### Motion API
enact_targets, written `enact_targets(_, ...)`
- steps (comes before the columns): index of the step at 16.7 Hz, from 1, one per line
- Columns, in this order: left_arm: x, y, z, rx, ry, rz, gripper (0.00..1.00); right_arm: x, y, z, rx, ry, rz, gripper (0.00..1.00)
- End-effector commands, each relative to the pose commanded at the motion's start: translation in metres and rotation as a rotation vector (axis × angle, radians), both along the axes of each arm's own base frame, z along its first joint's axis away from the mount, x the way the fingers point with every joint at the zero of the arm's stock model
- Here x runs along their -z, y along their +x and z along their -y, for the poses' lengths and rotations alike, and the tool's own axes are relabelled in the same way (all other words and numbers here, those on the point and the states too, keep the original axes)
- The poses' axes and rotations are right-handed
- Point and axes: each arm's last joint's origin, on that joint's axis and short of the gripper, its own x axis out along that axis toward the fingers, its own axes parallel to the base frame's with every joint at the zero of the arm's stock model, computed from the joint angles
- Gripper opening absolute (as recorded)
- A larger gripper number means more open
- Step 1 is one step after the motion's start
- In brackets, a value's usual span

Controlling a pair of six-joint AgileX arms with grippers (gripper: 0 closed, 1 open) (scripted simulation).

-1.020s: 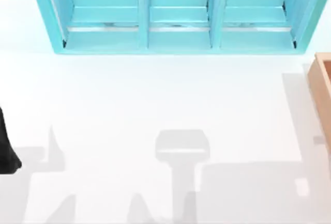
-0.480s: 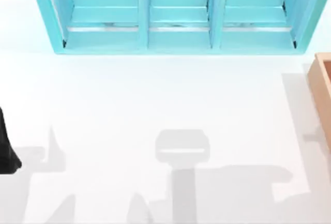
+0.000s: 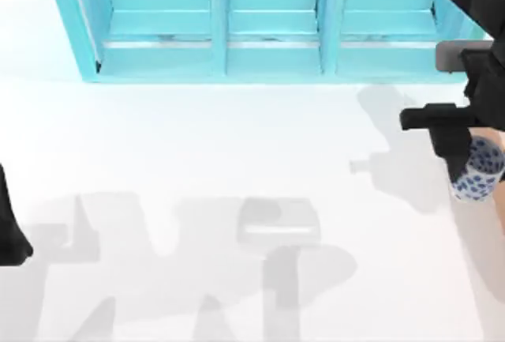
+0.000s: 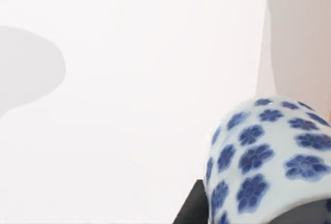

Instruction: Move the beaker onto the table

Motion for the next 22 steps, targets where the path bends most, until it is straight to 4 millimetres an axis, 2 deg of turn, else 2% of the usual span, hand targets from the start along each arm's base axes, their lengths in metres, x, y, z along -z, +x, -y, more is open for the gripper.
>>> enact_targets(2,0.000,0.000,0.000,0.000,0.000,0.000,1.00,0.000,-0.004,-0.069,-0.002,-0.008,0.001,0.00)
enact_targets(5,0.000,0.000,0.000,0.000,0.000,0.000,1.00,0.005,-0.040,-0.169,0.002,-0.011,0.015,0.00)
enact_targets(7,0.000,0.000,0.000,0.000,0.000,0.000,1.00,0.009,-0.075,-0.220,0.004,-0.005,0.028,0.00)
enact_targets(9,0.000,0.000,0.000,0.000,0.000,0.000,1.00,0.013,-0.107,-0.256,0.004,0.006,0.041,0.00)
enact_targets(11,0.000,0.000,0.000,0.000,0.000,0.000,1.00,0.015,-0.129,-0.276,0.005,0.017,0.052,0.00)
enact_targets(13,0.000,0.000,0.000,0.000,0.000,0.000,1.00,0.016,-0.138,-0.284,0.005,0.024,0.057,0.00)
enact_targets(18,0.000,0.000,0.000,0.000,0.000,0.000,1.00,0.017,-0.136,-0.283,0.010,0.025,0.055,0.00)
enact_targets(22,0.000,0.000,0.000,0.000,0.000,0.000,1.00,0.041,-0.136,-0.285,0.008,0.026,0.056,0.00)
